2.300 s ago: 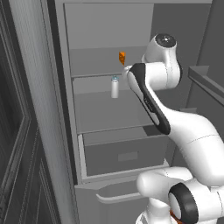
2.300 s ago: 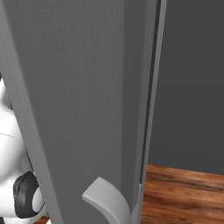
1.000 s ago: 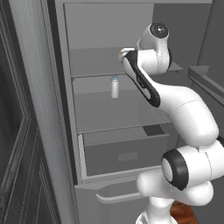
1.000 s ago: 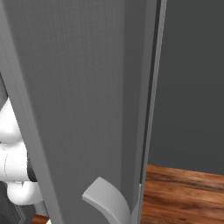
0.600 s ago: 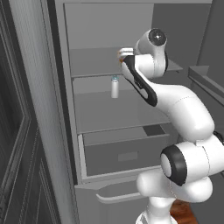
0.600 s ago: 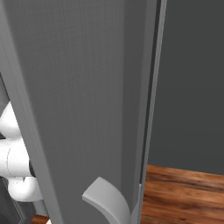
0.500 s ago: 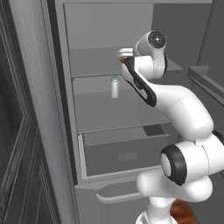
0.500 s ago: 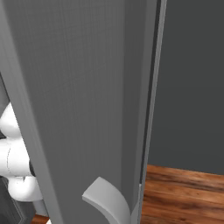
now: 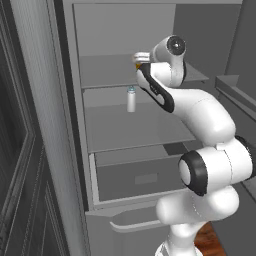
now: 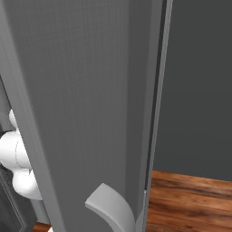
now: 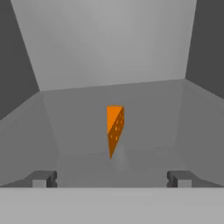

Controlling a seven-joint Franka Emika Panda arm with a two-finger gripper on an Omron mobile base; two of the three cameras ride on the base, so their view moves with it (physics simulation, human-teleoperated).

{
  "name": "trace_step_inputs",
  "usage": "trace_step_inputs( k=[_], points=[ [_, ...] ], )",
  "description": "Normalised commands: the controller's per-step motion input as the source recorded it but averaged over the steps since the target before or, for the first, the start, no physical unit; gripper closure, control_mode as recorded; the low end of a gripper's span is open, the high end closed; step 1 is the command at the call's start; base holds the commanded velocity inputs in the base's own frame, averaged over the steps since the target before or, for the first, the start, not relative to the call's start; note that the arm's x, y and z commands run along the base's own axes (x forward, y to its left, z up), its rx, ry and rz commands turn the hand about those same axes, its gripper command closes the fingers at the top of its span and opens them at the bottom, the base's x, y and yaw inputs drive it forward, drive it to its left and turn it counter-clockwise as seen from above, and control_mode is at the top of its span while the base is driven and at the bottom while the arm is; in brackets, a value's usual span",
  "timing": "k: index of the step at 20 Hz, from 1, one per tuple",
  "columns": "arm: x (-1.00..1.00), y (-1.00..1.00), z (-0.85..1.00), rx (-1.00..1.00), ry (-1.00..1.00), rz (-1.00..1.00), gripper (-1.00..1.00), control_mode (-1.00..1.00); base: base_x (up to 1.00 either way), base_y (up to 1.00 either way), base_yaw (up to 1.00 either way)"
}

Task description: Pick the cheese from the fridge and the cheese grater from the cabinet and place them next to the salad bowl.

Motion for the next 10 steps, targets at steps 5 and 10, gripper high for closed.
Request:
trace_step_inputs(
  k=[5, 10],
  points=[
    [0.34, -0.07, 0.04, 0.02, 0.01, 0.00, -1.00, -1.00, 0.00, 0.00, 0.00],
    [0.33, -0.05, 0.00, 0.03, 0.04, 0.00, -1.00, -1.00, 0.00, 0.00, 0.00]
  ],
)
